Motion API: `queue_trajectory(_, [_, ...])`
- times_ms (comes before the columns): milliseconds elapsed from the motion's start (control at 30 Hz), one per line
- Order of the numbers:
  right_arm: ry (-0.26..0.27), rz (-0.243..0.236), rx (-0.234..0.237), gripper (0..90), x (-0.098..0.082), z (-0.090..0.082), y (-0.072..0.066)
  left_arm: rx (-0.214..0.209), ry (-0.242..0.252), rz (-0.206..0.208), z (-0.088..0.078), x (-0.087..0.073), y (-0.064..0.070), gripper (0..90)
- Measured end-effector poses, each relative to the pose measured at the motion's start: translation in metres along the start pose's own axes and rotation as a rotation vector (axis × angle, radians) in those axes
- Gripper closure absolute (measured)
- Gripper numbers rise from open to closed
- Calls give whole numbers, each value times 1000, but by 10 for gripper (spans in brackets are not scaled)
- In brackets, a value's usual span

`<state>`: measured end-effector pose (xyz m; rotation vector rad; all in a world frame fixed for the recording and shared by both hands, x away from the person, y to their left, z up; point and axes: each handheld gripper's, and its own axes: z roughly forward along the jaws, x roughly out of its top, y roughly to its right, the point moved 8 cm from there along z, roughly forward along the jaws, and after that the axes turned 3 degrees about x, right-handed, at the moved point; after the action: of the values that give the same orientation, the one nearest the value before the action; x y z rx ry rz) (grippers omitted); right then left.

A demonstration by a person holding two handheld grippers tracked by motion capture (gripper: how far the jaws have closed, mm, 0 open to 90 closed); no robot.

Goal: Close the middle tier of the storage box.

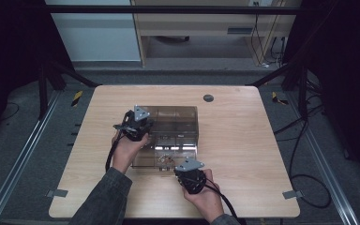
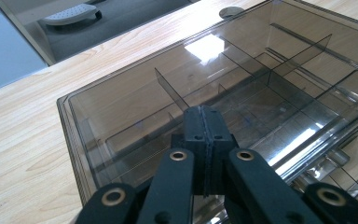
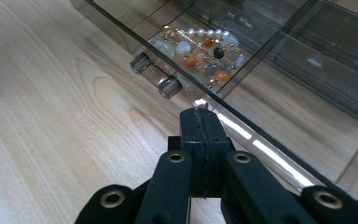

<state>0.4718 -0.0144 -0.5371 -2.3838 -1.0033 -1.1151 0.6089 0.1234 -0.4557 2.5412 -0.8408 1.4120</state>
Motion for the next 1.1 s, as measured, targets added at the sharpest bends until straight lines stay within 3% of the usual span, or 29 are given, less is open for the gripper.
queue_trajectory(367, [2,7,-1,900,4,1,1,2,-3,6,0,0,0,897])
queue_trajectory(1100, [-14,-41,-15,900,11,7,0,-5,-9,14,-1,0,0,897])
